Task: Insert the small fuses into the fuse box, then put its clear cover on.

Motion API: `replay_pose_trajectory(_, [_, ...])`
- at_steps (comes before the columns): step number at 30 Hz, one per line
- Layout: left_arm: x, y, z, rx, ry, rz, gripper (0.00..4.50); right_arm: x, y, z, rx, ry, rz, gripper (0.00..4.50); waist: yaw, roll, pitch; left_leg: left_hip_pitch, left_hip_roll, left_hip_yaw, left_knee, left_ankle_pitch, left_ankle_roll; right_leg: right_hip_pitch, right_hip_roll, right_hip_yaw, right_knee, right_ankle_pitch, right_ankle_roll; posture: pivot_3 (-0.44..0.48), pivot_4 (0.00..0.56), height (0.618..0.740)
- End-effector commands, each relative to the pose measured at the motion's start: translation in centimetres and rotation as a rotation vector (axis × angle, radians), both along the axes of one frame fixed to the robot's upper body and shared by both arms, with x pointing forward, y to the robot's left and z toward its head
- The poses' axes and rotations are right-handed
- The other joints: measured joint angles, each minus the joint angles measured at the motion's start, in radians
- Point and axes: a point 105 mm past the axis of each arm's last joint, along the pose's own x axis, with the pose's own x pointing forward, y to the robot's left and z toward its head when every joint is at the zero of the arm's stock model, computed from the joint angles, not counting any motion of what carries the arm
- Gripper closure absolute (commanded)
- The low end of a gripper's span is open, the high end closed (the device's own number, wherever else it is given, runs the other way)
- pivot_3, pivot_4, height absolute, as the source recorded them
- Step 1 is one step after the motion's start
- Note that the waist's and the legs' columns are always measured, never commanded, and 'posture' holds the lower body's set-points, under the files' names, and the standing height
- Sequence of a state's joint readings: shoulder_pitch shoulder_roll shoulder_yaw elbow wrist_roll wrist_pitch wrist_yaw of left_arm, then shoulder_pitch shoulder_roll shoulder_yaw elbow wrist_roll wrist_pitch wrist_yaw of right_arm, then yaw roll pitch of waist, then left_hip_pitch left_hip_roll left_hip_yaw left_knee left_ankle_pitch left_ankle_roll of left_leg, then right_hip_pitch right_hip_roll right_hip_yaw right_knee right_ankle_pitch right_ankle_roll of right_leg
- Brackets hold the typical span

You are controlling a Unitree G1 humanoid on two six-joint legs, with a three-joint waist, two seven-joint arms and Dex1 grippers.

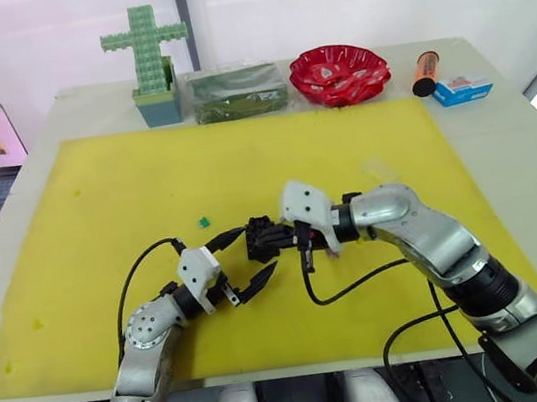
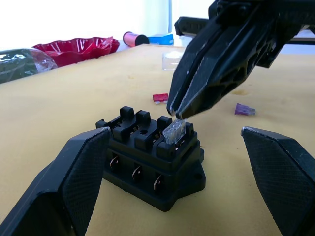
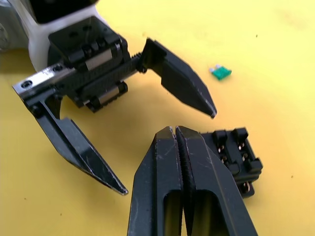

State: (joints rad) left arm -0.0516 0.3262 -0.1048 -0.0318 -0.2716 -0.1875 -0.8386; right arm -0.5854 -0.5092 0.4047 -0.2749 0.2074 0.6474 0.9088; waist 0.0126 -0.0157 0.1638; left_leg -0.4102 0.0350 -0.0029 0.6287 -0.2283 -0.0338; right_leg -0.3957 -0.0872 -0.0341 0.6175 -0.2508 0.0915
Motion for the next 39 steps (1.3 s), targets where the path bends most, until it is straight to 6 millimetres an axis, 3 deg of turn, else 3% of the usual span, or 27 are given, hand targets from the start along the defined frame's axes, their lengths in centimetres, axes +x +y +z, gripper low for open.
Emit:
replay_pose_trajectory(1, [0.0,0.0,0.7,-0.005,-0.038,0.000,0.00,0.3,-0.2,0.0,-0.020,-0.017,-0.017,4.47,0.000,0.000,0.000,0.000,0.000,0.000,0.000,0.000,0.000,0.000,0.000,0.000,0.000,0.000,0.000,0.000,0.150,0.740])
replay_pose_trajectory(15, [-0.1,0.1,0.7,0.003,-0.038,-0.001,0.00,-0.1,-0.7,-2.3,-0.085,0.053,-0.014,4.47,0.000,0.000,0.000,0.001,0.000,0.000,0.000,0.000,0.000,0.001,0.000,0.000,0.000,-0.001,-0.001,0.000,0.150,0.740])
replay_pose_trajectory(39, [0.0,0.2,0.6,0.008,-0.029,0.010,0.00,-0.6,-0.8,-2.2,-0.110,0.025,0.019,4.47,0.000,0.000,0.000,0.001,0.000,0.000,0.000,0.000,0.000,0.001,0.000,0.000,0.000,-0.002,-0.003,0.000,0.150,0.740])
